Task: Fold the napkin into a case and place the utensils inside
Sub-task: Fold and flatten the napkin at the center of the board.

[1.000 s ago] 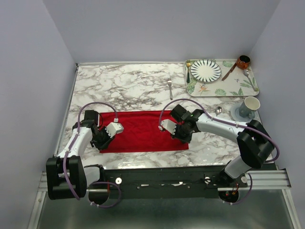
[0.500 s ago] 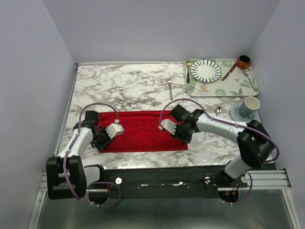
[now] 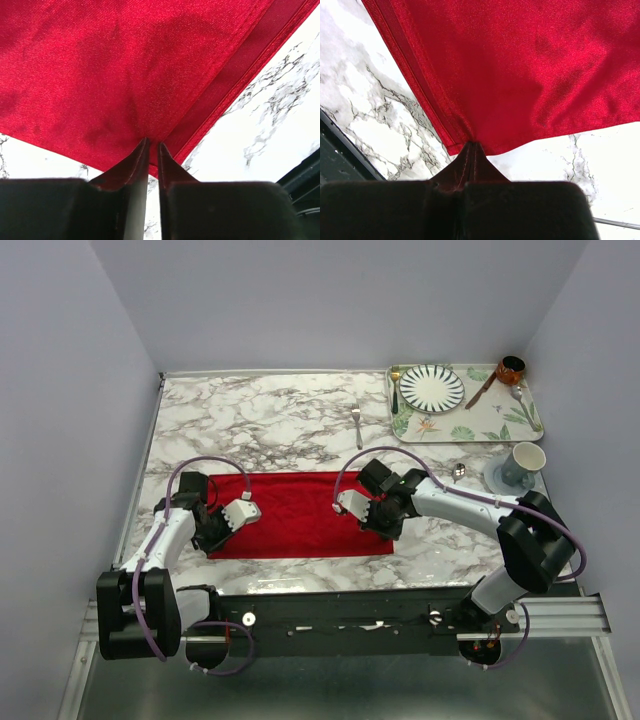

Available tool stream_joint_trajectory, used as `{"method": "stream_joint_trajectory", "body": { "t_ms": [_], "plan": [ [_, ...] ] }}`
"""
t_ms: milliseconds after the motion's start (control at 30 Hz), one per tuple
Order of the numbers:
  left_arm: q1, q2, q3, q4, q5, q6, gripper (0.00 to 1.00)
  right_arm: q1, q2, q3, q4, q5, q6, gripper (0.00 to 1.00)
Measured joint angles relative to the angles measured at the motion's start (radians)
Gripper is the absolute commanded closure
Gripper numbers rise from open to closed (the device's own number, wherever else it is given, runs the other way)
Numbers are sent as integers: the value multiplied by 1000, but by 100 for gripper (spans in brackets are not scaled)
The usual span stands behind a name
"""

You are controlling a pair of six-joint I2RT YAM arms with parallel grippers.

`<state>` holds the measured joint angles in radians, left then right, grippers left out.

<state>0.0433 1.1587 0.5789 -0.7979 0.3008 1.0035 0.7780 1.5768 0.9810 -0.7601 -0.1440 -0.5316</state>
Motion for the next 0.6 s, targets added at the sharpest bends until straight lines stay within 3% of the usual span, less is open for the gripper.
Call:
{"method": "stream_joint_trajectory", "body": {
  "t_ms": [233, 567, 600],
  "plan": [
    [-5, -3, 0, 3, -2, -6, 100, 0, 0, 0, 0, 1, 0, 99],
    [-6, -39, 3, -8, -2, -13, 100, 0, 0, 16, -2, 2, 0, 99],
    [-6, -49, 3, -11, -2, -13, 90, 0, 0, 16, -2, 2, 0, 99]
  ]
}}
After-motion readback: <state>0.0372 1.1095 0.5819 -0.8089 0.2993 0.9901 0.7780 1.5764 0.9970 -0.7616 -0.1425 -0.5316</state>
